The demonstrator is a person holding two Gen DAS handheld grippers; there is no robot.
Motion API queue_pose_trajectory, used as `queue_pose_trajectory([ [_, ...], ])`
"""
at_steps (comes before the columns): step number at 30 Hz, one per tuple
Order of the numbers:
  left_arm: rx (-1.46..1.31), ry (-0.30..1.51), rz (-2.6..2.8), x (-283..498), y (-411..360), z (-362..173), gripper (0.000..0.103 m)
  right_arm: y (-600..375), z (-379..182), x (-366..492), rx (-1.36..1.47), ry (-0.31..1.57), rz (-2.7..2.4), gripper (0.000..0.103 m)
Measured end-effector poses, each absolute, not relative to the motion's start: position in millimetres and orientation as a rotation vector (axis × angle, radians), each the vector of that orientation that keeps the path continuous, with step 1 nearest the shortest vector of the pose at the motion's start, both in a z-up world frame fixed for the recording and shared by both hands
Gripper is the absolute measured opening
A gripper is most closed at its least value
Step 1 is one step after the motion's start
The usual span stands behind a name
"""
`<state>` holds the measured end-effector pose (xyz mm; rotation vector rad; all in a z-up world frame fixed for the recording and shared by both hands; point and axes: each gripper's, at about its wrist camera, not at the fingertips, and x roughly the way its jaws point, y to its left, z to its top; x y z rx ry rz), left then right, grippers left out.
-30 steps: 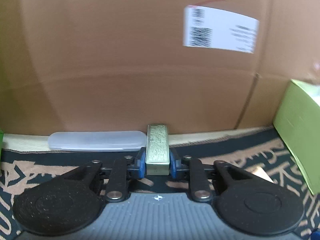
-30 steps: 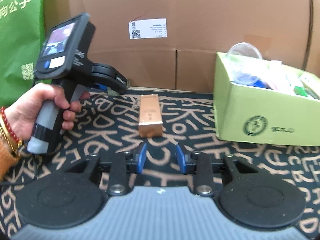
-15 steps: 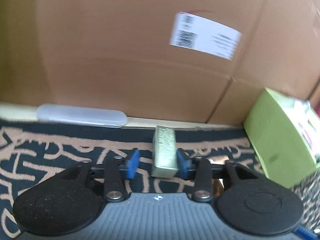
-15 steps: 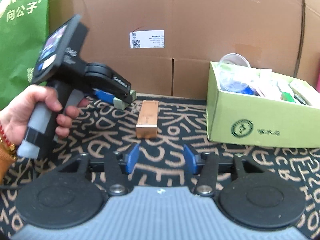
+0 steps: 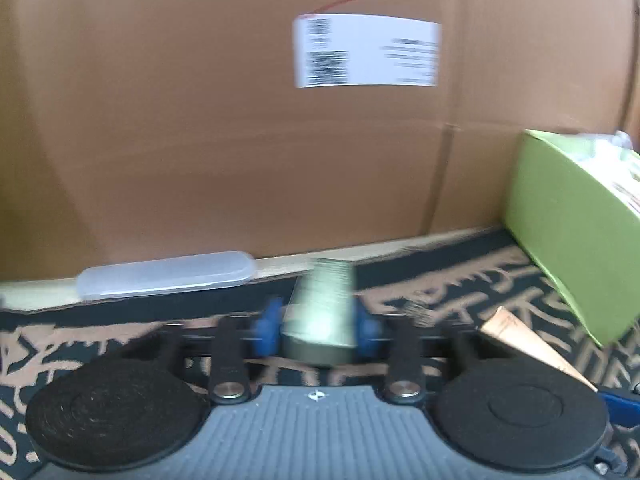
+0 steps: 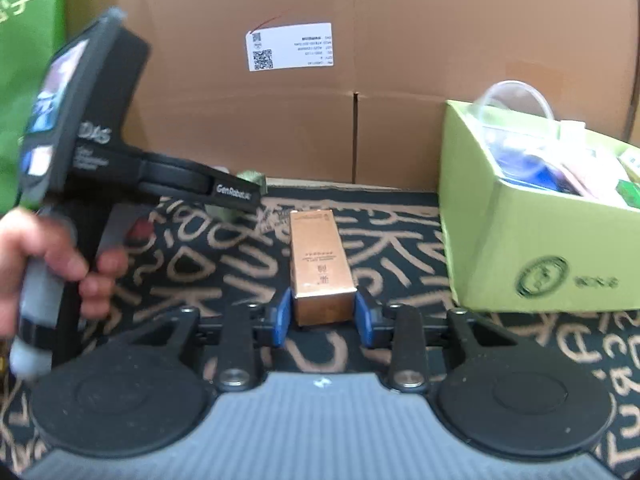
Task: Organize objects
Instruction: 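Carry the olive box and copper box into the lime-green box, open both tools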
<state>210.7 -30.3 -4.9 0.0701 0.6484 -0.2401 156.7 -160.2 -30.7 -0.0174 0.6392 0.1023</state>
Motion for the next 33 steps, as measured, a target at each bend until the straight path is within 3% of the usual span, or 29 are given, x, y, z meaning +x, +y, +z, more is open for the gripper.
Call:
queue_pose_trajectory([
  [1,0.064,0.672,-0.251,209.2,-31.7,-1.2,0.023,-163.3,-30.0,147.4,-0.025,0.637,0.105,0.033],
  [10,0.124,0.684,-0.531,133.3,-67.1,25.4,0.024,-208.8,-25.6,42.6,-0.017,0.646,0.058,0.033],
  [12,0.169,0.679,-0.56,115.1,-77.5,19.4,0.024,-215.6,-23.1,30.2,-0.013,0.625,0.045,0.039],
  [14,0.224,0.657,-0.55,104.7,-86.6,13.2,0.031,-219.8,-21.7,27.5,0.001,0.601,0.044,0.051],
  [16,0.273,0.633,-0.524,98.6,-91.2,7.9,0.058,-223.1,-21.7,32.4,0.025,0.6,0.055,0.052],
  [17,0.29,0.62,-0.513,98.5,-93.4,6.0,0.063,-224.1,-21.5,36.0,0.036,0.605,0.063,0.052],
  [22,0.323,0.606,-0.51,102.6,-108.9,7.9,0.064,-221.9,-27.6,58.2,0.031,0.668,0.115,0.054],
  [25,0.32,0.641,-0.517,106.6,-116.4,3.6,0.06,-220.5,-28.9,61.2,0.023,0.672,0.135,0.065],
  [26,0.311,0.656,-0.522,108.3,-118.5,0.4,0.057,-219.2,-29.7,60.9,0.022,0.678,0.153,0.079],
  [27,0.302,0.674,-0.521,110.5,-120.0,-3.7,0.051,-216.9,-30.9,61.9,0.015,0.689,0.185,0.099],
  [28,0.293,0.697,-0.519,113.6,-120.2,-8.1,0.05,-212.5,-32.8,63.4,-0.001,0.706,0.218,0.103],
  [33,0.219,0.705,-0.502,116.1,-111.9,-14.5,0.052,-206.9,-34.3,65.4,-0.018,0.717,0.231,0.103],
])
